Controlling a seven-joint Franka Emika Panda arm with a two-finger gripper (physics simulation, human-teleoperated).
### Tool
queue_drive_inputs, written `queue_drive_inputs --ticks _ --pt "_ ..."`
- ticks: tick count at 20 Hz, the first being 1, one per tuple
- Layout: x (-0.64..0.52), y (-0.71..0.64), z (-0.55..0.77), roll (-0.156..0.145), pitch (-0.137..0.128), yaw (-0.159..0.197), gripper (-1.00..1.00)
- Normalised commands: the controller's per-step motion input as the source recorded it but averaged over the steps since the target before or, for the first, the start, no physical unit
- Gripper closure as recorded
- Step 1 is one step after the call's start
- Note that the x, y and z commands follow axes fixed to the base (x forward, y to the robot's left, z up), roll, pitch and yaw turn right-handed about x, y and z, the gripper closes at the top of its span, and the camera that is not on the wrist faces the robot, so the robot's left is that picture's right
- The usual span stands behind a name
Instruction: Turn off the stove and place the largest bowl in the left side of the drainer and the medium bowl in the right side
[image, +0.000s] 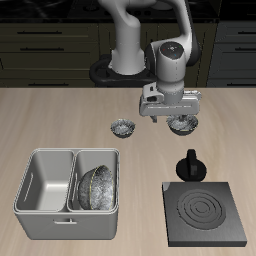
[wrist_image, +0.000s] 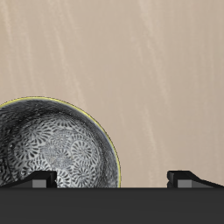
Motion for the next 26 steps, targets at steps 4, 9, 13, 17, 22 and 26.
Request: queue_drive_inputs --ticks 4,9,13,17,22,26 --pt "0.02 0.01 -0.3 0.056 0.044 -0.001 1.0" --pt "0.02 -0.02 -0.15 0.01 0.034 -0.019 1.0" --pt "0.02 -0.01 -0.05 0.02 0.016 0.005 1.0" --pt "0.05 -0.01 0.13 -0.015 -0.022 0.011 1.0" --pt "0.09 -0.2 0.23 -0.054 -0.015 0.021 1.0" --pt "0.09 -0.32 0.31 -0.079 -0.025 0.05 1.0"
